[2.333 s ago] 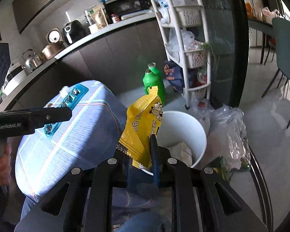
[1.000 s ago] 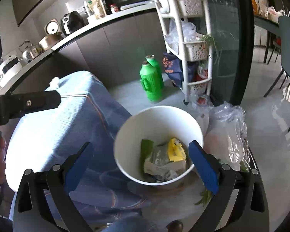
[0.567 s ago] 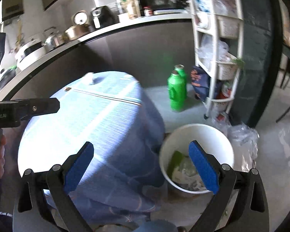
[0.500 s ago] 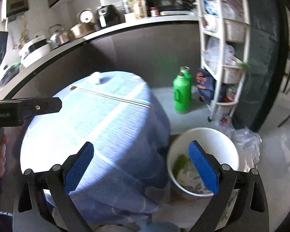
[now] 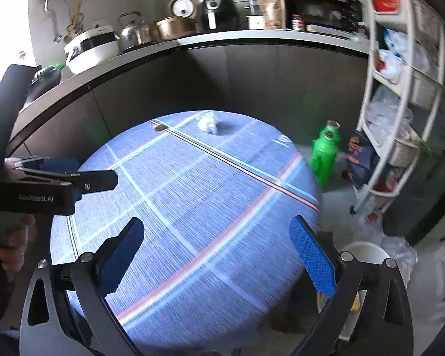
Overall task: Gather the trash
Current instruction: 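Move both tools back over the clear plastic bag and brown nut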
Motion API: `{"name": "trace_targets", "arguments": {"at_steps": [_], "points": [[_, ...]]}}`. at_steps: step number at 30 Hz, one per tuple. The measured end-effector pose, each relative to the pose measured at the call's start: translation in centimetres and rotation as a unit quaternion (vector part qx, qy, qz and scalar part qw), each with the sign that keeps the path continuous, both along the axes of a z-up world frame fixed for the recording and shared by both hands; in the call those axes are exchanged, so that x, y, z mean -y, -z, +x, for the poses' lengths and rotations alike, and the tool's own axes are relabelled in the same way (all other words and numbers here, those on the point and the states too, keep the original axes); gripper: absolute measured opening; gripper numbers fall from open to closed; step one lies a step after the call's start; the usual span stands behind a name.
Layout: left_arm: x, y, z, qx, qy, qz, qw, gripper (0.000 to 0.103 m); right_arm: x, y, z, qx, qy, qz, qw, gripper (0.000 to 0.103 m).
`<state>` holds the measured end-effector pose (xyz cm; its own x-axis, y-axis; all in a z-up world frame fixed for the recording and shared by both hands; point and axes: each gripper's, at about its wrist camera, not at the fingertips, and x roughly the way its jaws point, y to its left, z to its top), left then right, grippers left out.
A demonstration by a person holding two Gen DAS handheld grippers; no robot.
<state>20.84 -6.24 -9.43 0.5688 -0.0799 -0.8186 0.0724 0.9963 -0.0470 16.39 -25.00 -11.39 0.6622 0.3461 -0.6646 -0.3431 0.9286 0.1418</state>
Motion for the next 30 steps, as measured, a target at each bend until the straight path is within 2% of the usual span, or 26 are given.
{"name": "trace_targets", "arguments": {"at_steps": [10, 18, 26, 30], "points": [[-6.4, 1.6, 3.5, -0.015, -0.043, 0.005, 0.9989, 0.099, -5.3, 0.5, 6.6, -0.027, -0.032, 0.016, 0.999, 0.094], [-8.3, 3.3, 7.6, -0.036, -0.035, 0.008, 0.9987, 0.099, -8.3, 2.4, 12.7, -0.050, -0.041, 0.005, 0.998, 0.094], [-9.7, 3.8, 12.1, -0.032, -0.021, 0.006, 0.9993, 0.099, -9.9, 4.2, 20.2, -0.069, -0.041, 0.007, 0.997, 0.091], [-11.3, 4.2, 15.4, -0.036, -0.031, -0.009, 0.9988, 0.099, -11.1, 5.3, 23.7, -0.080, -0.033, 0.007, 0.996, 0.091]]}}
